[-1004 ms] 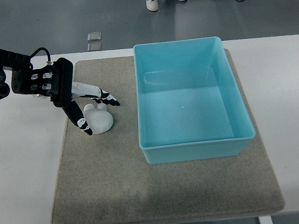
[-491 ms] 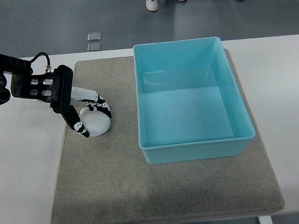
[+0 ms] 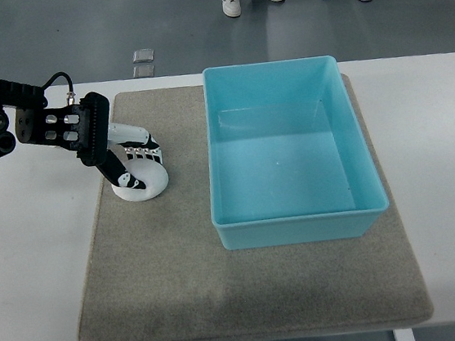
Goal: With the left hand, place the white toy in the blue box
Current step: 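Lower the left hand onto the bunny and close fingers around it, then lift the bunny with the left hand and carry it over the blue box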
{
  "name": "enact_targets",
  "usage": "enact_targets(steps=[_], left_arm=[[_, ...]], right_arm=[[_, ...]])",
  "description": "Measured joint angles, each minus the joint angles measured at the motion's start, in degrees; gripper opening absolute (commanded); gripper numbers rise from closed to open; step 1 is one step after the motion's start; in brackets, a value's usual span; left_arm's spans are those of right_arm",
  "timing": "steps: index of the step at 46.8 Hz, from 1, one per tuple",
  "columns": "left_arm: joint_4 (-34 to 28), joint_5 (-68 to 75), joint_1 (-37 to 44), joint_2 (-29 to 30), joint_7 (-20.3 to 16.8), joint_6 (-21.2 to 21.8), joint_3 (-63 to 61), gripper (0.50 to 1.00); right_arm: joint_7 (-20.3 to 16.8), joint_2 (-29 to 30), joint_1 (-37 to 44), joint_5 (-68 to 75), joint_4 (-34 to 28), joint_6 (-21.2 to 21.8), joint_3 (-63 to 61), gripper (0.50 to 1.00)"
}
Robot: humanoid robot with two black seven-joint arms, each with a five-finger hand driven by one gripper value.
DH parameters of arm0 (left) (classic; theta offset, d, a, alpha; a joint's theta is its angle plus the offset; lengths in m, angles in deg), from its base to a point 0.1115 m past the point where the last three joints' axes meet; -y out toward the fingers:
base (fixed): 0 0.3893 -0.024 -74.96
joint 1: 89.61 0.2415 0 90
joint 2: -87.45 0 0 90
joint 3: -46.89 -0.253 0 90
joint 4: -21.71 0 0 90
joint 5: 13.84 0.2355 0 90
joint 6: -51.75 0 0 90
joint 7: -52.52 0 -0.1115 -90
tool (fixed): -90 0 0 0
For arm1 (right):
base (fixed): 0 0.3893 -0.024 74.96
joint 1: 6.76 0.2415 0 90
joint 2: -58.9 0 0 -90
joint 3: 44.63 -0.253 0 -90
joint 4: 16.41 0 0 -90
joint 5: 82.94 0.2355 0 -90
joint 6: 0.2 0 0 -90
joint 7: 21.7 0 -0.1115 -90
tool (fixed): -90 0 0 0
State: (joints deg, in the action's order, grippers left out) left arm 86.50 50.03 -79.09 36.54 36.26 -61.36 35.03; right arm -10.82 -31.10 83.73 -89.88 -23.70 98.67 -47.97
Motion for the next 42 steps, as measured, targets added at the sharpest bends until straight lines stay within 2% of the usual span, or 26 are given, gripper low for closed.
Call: enact_targets(steps=[25,42], left_arm=[[-0.4,-0.5,-5.2,-0.2,0.0,0.0,7.3,0.578],[-0.4,-1.1,-4.9,-2.4,0.1,3.0,11.0,0.585]], right_arm=[[0.0,0.0,0.0,0.0,0.0,0.0,0.0,0.936],[0.0,0.0,0.0,0.0,0.0,0.0,0.0,0.936]])
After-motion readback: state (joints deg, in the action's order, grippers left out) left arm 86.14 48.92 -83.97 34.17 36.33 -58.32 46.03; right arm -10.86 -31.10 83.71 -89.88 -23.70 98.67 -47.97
